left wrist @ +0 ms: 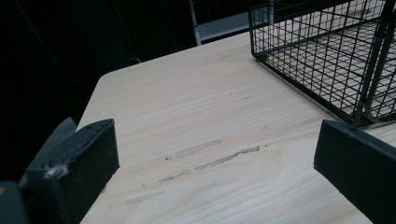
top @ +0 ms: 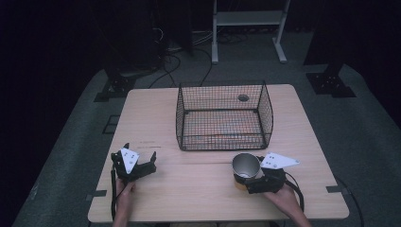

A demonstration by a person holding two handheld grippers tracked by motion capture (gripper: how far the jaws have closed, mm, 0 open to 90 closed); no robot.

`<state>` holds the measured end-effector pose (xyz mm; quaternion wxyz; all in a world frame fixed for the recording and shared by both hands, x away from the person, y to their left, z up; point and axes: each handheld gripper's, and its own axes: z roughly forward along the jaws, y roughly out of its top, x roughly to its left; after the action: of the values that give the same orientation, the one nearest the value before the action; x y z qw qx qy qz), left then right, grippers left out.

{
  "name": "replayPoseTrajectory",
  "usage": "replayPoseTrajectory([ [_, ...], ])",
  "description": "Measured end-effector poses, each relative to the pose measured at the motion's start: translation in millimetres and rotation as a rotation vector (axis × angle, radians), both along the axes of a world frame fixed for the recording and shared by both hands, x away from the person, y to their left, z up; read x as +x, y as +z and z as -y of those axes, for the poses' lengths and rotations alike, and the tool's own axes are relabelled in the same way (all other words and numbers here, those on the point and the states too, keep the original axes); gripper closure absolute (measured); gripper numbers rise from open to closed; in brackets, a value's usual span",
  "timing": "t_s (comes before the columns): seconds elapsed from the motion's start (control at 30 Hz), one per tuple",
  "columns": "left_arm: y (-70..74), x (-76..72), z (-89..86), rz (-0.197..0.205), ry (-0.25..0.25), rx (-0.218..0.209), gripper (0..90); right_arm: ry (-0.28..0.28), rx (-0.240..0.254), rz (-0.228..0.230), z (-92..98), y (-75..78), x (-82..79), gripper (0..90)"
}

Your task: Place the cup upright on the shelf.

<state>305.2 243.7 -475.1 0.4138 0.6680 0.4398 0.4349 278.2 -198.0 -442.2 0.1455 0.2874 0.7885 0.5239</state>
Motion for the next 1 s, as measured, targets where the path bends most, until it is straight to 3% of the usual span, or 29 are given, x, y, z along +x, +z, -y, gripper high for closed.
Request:
replayPoseTrajectory([
  [0.37,0.1,0.0,-0.4,-0.002,0.002,-0.003,0.0,0.020,0.046,-0.009,7.8,19.3,3.5,12.0],
  [1.0,0.0,0.1,-0.4,-0.001,0.003,-0.007,0.0,0.076,0.076,-0.024,15.4,55.6,14.4,12.0],
])
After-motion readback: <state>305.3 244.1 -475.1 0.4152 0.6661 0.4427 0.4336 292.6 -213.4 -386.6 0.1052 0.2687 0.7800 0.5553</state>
